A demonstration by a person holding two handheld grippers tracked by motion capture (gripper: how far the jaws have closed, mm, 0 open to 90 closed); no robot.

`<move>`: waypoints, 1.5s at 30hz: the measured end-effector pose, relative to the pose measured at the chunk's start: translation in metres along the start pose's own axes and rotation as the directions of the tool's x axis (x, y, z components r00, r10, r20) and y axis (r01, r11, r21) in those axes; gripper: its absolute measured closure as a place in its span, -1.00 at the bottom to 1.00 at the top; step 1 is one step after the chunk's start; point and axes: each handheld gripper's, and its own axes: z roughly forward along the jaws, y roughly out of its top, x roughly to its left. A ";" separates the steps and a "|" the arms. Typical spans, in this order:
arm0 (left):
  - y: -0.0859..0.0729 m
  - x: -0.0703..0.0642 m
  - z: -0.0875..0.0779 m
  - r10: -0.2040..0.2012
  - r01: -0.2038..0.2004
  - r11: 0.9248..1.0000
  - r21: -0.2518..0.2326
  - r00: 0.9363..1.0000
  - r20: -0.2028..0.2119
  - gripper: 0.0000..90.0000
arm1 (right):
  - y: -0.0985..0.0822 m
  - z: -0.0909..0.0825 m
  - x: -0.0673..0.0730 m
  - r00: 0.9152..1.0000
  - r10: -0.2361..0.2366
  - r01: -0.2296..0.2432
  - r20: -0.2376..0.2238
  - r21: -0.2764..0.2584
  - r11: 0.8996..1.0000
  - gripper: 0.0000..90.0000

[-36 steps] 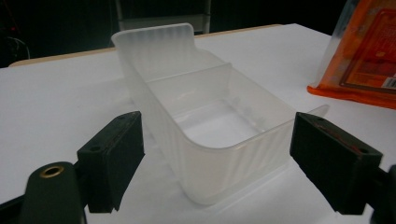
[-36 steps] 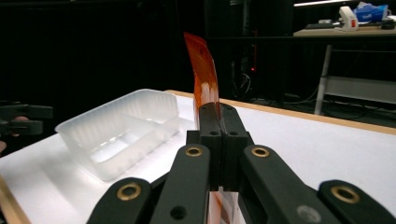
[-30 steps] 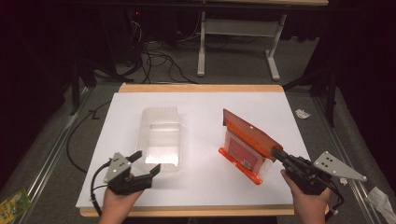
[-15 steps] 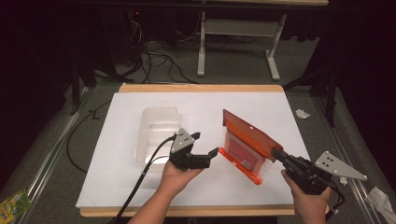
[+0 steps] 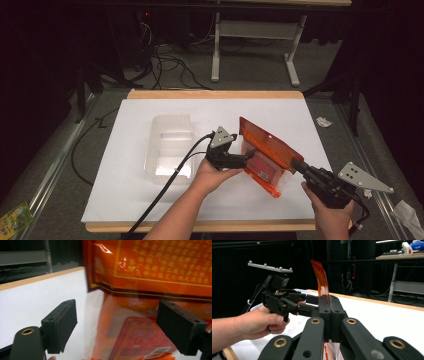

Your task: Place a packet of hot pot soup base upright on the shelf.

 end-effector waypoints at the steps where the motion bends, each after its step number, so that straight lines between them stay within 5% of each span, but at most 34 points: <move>1: 0.000 0.000 0.000 0.000 0.000 1.000 0.000 1.000 0.000 -0.61 | 0.000 0.000 0.000 1.000 0.000 0.000 0.000 0.000 1.000 1.00; 16: -0.002 -0.003 -0.001 0.030 -0.029 1.000 -0.010 0.999 0.025 -0.59 | -0.002 0.003 -0.001 1.000 0.009 -0.009 -0.022 0.014 1.000 0.87; 23: -0.003 -0.004 0.000 0.028 -0.028 1.000 -0.013 0.999 0.023 -0.59 | -0.006 0.012 0.003 1.000 0.004 -0.003 -0.028 0.050 0.999 0.49; 24: -0.003 -0.005 0.000 0.028 -0.028 0.999 -0.016 0.999 0.023 -0.58 | -0.008 0.017 0.003 1.000 0.003 -0.002 -0.009 0.076 0.997 0.16; 25: -0.003 -0.005 0.000 0.028 -0.028 0.999 -0.016 0.999 0.023 -0.57 | -0.008 0.017 0.003 1.000 0.003 -0.002 -0.009 0.076 0.997 0.16; 26: -0.003 -0.005 0.001 0.025 -0.024 0.999 -0.022 0.999 0.025 -0.57 | -0.012 0.024 -0.001 1.000 0.021 -0.023 0.015 0.119 0.993 -0.08; 28: -0.003 -0.005 0.002 0.024 -0.024 1.000 -0.019 0.999 0.025 -0.56 | -0.021 0.032 -0.009 0.999 0.054 -0.054 0.004 0.167 0.985 -0.11; 31: -0.003 -0.006 0.002 0.024 -0.024 1.000 -0.016 0.999 0.027 -0.56 | -0.031 0.041 -0.012 0.999 0.032 -0.033 0.007 0.217 0.976 0.05; 33: -0.004 -0.006 0.003 0.027 -0.027 1.000 -0.015 0.999 0.024 -0.56 | -0.032 0.040 -0.016 1.000 0.031 -0.032 0.007 0.212 0.977 0.48; 34: -0.004 -0.007 0.004 0.031 -0.031 0.999 -0.010 0.999 0.024 -0.56 | -0.032 0.040 -0.019 0.999 0.032 -0.030 -0.005 0.211 0.977 0.54; 39: -0.005 -0.010 -0.004 0.056 -0.056 0.998 0.005 0.998 0.008 -0.59 | -0.033 0.040 -0.022 1.000 0.023 -0.023 0.004 0.207 0.978 0.58; 40: -0.007 -0.014 -0.005 0.016 -0.015 1.000 -0.019 1.000 0.013 -0.59 | -0.033 0.040 -0.022 1.000 0.023 -0.023 0.003 0.206 0.978 0.59; 41: -0.007 -0.014 -0.005 0.016 -0.015 1.000 -0.019 1.000 0.013 -0.59 | -0.033 0.040 -0.022 1.000 0.023 -0.023 0.003 0.206 0.978 0.59; 42: -0.007 -0.011 -0.012 0.054 -0.054 0.999 0.000 0.999 0.004 -0.59 | -0.033 0.040 -0.022 1.000 0.021 -0.021 0.001 0.207 0.978 0.59; 45: -0.010 -0.014 -0.024 0.050 -0.050 0.999 -0.002 0.999 0.002 -0.60 | -0.032 0.041 -0.022 1.000 0.010 -0.010 -0.001 0.207 0.978 0.59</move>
